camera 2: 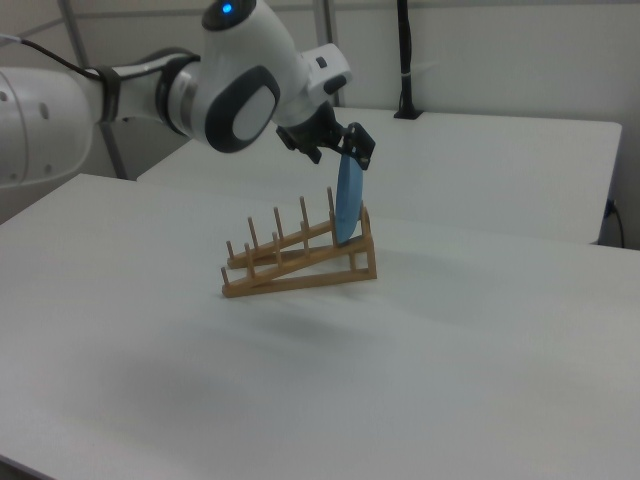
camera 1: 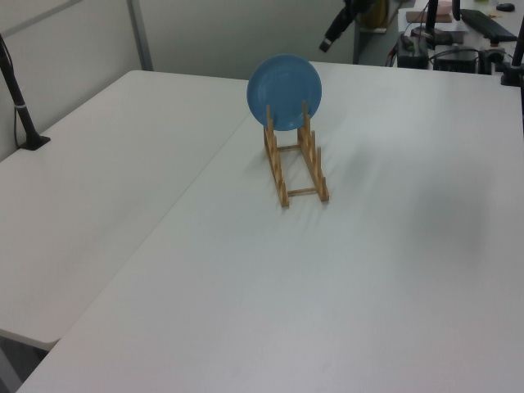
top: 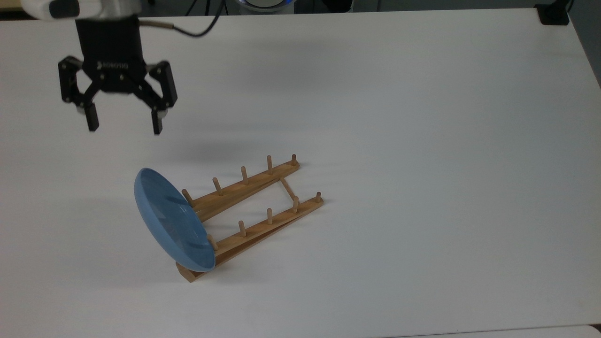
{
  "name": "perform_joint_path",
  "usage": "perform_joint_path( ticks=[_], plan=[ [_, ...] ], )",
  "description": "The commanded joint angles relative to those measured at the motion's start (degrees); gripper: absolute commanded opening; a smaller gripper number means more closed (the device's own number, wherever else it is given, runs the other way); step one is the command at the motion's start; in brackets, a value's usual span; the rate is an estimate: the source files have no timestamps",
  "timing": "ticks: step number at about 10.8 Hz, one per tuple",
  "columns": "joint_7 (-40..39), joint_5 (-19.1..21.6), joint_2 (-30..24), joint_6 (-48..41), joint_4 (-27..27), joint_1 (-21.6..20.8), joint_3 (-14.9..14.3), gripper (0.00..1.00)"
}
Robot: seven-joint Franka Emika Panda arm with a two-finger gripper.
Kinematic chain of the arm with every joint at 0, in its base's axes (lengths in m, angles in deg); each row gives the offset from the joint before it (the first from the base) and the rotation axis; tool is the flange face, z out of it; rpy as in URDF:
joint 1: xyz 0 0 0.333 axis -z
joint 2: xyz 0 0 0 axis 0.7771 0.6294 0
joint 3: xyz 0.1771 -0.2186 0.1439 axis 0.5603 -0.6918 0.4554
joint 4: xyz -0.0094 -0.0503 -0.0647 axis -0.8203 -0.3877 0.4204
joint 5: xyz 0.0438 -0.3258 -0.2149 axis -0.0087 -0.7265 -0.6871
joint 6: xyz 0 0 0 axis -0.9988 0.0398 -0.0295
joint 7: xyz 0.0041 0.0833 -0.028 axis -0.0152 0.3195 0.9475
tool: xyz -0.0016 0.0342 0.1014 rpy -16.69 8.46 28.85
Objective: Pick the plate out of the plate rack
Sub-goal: 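Move the open gripper down over the rim of the blue plate, then close the gripper on the blue plate's rim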
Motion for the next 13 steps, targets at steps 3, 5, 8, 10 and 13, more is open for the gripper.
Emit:
perform_joint_path(
  ticks=[3, 5, 8, 10, 13],
  plan=[
    [4.31, -0.15, 7.13, 15.8, -0.12, -1.73, 0.27, 0.98],
    [5.38, -0.41, 8.28, 16.97, -0.12, -2.26, 0.27, 0.94],
    [5.73, 0.2, 8.2, 16.97, -0.04, -2.35, 0.27, 0.55],
    [6.52, 0.2, 7.93, 16.88, -0.03, -2.35, 0.36, 0.44],
    [7.31, 0.02, 7.67, 16.88, -0.12, -2.35, 0.28, 0.15]
  ],
)
